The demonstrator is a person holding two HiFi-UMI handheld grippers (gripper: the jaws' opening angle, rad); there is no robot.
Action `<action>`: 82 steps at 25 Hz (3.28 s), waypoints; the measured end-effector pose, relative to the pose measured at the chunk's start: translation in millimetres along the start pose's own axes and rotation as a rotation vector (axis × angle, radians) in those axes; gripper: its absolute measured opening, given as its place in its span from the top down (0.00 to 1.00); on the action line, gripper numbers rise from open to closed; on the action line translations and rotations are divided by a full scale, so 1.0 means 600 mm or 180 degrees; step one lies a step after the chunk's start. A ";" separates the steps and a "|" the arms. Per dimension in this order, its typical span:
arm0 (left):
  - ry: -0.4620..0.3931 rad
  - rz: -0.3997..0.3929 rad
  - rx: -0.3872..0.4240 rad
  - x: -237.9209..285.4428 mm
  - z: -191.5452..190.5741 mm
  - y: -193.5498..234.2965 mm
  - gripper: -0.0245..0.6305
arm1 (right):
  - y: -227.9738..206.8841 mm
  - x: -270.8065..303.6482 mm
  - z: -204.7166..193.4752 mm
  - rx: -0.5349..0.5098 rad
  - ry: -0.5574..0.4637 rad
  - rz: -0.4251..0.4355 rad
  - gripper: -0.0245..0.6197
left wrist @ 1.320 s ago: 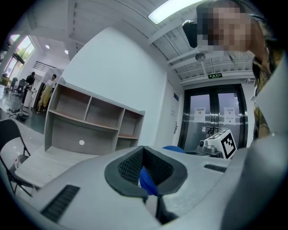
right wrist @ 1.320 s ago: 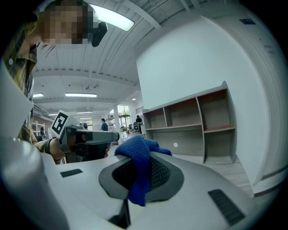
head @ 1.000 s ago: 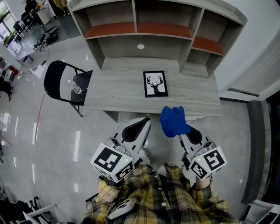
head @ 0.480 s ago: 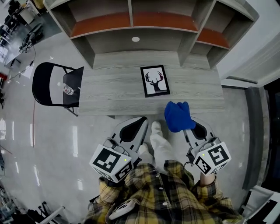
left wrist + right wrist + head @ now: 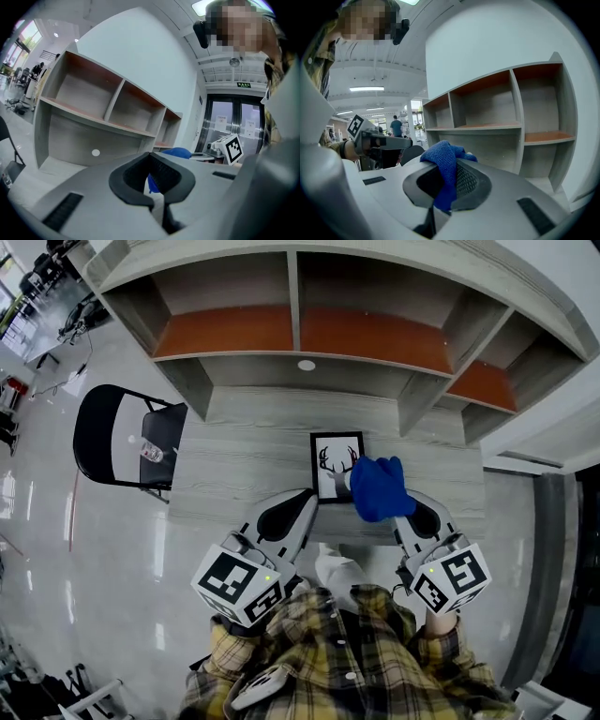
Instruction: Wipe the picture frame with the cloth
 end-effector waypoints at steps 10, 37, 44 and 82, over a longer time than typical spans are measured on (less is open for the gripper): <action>-0.0049 0.0114 0.0029 0.107 0.043 0.055 0.96 | -0.086 0.070 0.063 -0.0013 -0.0003 0.0206 0.91; 0.1622 0.0059 -0.0713 0.219 -0.271 0.196 0.79 | -0.130 0.191 -0.040 0.0550 0.0515 -0.0008 0.91; 0.2051 0.0069 -0.0761 0.227 -0.383 0.190 0.78 | -0.152 0.198 -0.101 0.0674 0.0752 0.0047 0.91; 0.2328 0.0113 -0.0840 0.241 -0.439 0.174 0.80 | -0.145 0.492 -0.284 -0.1260 0.2173 0.0026 0.91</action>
Point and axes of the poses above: the fingertips, and each gripper's own axes: x forward along the fingers, y to its left, z out of its top, the point moved 5 cm from there along -x, backward along the fingers, and after that the axes turned 11 degrees about x, right-handed, at the moved point
